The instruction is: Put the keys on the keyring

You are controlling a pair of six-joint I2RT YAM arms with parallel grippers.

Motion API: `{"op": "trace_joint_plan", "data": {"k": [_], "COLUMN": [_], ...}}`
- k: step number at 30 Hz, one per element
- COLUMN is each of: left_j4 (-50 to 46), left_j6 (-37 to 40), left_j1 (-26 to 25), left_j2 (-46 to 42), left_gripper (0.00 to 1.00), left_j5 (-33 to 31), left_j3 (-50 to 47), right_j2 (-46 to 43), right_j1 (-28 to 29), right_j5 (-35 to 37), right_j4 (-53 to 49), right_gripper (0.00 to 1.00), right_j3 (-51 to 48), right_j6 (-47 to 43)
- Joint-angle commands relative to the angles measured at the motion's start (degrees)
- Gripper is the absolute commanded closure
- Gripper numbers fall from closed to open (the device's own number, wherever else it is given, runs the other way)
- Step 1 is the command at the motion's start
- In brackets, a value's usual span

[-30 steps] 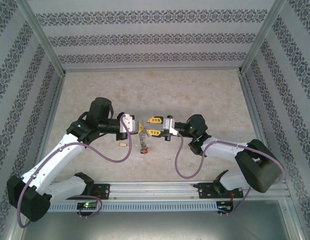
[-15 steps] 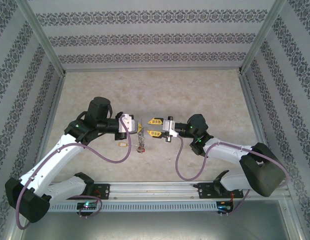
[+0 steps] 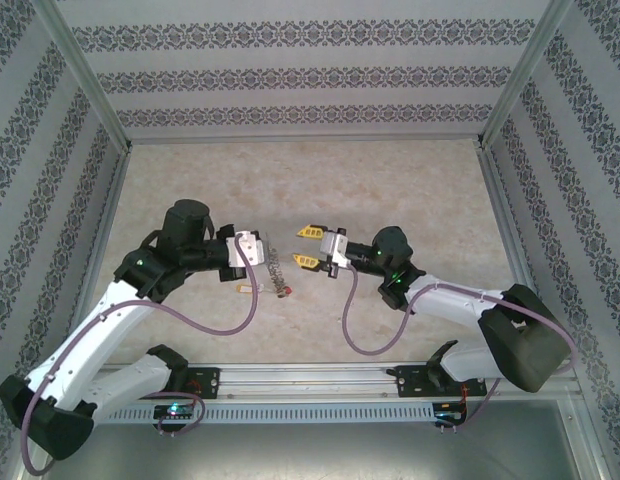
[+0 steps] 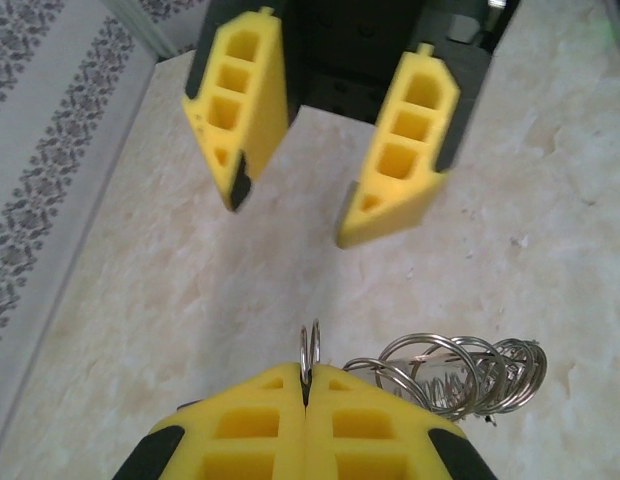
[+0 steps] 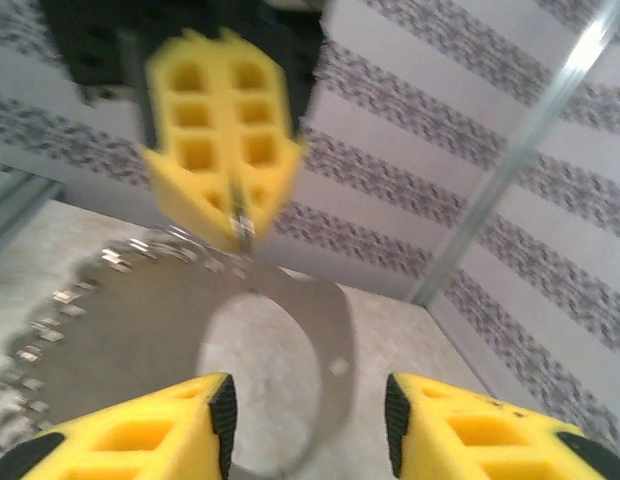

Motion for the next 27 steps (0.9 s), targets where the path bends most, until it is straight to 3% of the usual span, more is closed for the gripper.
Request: {"op": "trace_joint_plan", "data": {"k": [1, 3, 6, 12, 17, 20, 22, 24, 27], "left_j4": [-3.6, -4.6, -4.7, -1.8, -2.7, -4.0, -4.9, -6.6, -9.2], "left_j6": [3.4, 5.1, 8.1, 15.5, 17.0, 17.7, 17.4, 16.4, 12.6], "left_j1": [-0.4, -0.4, -0.4, -0.4, -0.4, -0.4, -0.4, -0.4, -0.1], "left_j2": [-2.7, -4.2, -7.0, -13.0, -13.8, -13.9, -14.0, -14.0, -13.9], "left_gripper": [1.0, 1.0, 1.0, 1.0, 1.0, 1.0, 1.0, 1.0, 1.0], "left_j5": [-5.9, -9.5, -13.3, -13.0, -15.0, -16.0, -16.7, -17.9, -23.4], "left_j3": [2.0, 1.8, 0.6, -4.1, -4.2, -3.9, -3.6, -3.0, -2.2], "right_j2": [1.1, 2.5, 4.1, 7.3, 10.2, 12.3, 14.1, 16.1, 19.0], "right_j1": [-0.6, -0.7, -0.6, 0.3, 1.3, 2.8, 4.5, 5.7, 5.9], "right_j5": [9.9, 13.5, 12.2, 6.6, 4.1, 4.3, 8.9, 13.3, 19.6], "right_j4": [-2.0, -3.5, -7.0, -6.4, -8.1, -10.1, -12.5, -16.7, -24.5], "right_gripper": [0.49, 0.47, 0.48, 0.5, 0.51, 0.51, 0.52, 0.54, 0.55], "right_j3": [2.1, 3.3, 4.4, 4.2, 5.4, 6.6, 8.0, 10.8, 17.5], "right_j6": [2.2, 3.5, -0.2, -6.1, -7.7, -9.1, -9.6, -5.8, 9.3]}}
